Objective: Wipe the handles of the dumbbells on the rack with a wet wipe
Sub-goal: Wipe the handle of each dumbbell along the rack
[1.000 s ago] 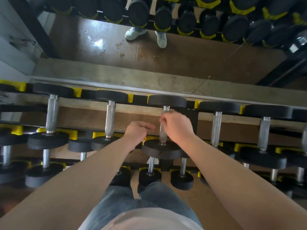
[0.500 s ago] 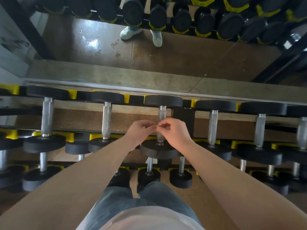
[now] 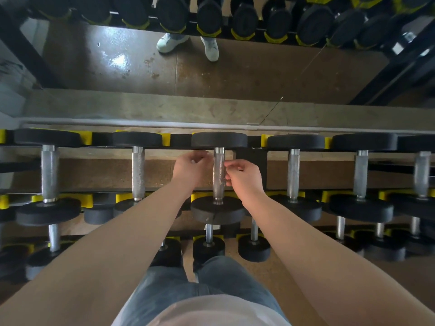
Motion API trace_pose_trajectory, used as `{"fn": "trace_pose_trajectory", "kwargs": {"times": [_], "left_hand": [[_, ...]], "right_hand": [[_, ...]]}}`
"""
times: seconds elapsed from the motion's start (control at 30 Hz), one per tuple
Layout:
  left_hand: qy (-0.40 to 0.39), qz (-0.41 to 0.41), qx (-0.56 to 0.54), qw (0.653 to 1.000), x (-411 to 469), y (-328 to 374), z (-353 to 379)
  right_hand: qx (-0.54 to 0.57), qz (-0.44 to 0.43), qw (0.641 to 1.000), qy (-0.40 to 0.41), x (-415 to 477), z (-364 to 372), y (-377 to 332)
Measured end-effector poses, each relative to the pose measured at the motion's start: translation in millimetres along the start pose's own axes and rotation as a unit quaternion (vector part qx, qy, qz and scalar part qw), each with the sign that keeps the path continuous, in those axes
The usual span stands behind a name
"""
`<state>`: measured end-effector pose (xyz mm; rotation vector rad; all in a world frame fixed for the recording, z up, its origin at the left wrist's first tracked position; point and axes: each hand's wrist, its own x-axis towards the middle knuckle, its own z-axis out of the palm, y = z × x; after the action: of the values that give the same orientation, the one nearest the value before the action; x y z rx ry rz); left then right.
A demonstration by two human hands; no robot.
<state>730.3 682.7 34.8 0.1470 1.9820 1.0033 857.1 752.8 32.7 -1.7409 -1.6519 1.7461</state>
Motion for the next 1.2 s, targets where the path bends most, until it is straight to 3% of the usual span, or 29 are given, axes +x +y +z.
{"fn": "trace_pose_trajectory", "kwargs": {"times": [0.1, 0.2, 0.33, 0.47, 0.6, 0.7, 0.9, 1.07, 1.2], "left_hand": [[-0.042, 0.008, 0.052, 0.998, 0, -6, 0], [-0.086, 0.013, 0.104, 0.991, -10, -25, -8], [-0.200, 0.038, 0.262, 0.943, -15, -43, -23], [-0.140, 0.020, 0.109, 0.984, -10, -22, -16], [-0.092, 0.026, 0.070, 0.993, -7, -7, -5], [-0.092, 0.016, 0.099, 0.991, -16, -19, -6], [-0.153, 0.011, 0.208, 0.966, -13, -34, -14], [-0.070, -0.039, 0.099, 0.992, 0, -27, -9], [-0.085, -0.039, 0.113, 0.989, 5, -25, 0]], "right_hand": [[0.030, 0.029, 0.999, 0.002, 0, -7, 5], [-0.017, 0.015, 0.999, -0.031, -3, -10, 15], [-0.037, 0.021, 0.997, -0.057, -4, -9, 22], [-0.040, 0.039, 0.997, -0.055, 1, -7, 17], [-0.025, 0.041, 0.998, -0.041, 4, -6, 13], [-0.047, 0.010, 0.996, -0.070, 5, -8, 14], [-0.203, -0.057, 0.976, -0.059, -4, -13, 23], [-0.279, -0.137, 0.949, -0.052, -15, -13, 30], [-0.281, -0.171, 0.944, -0.034, -19, -10, 31]]}}
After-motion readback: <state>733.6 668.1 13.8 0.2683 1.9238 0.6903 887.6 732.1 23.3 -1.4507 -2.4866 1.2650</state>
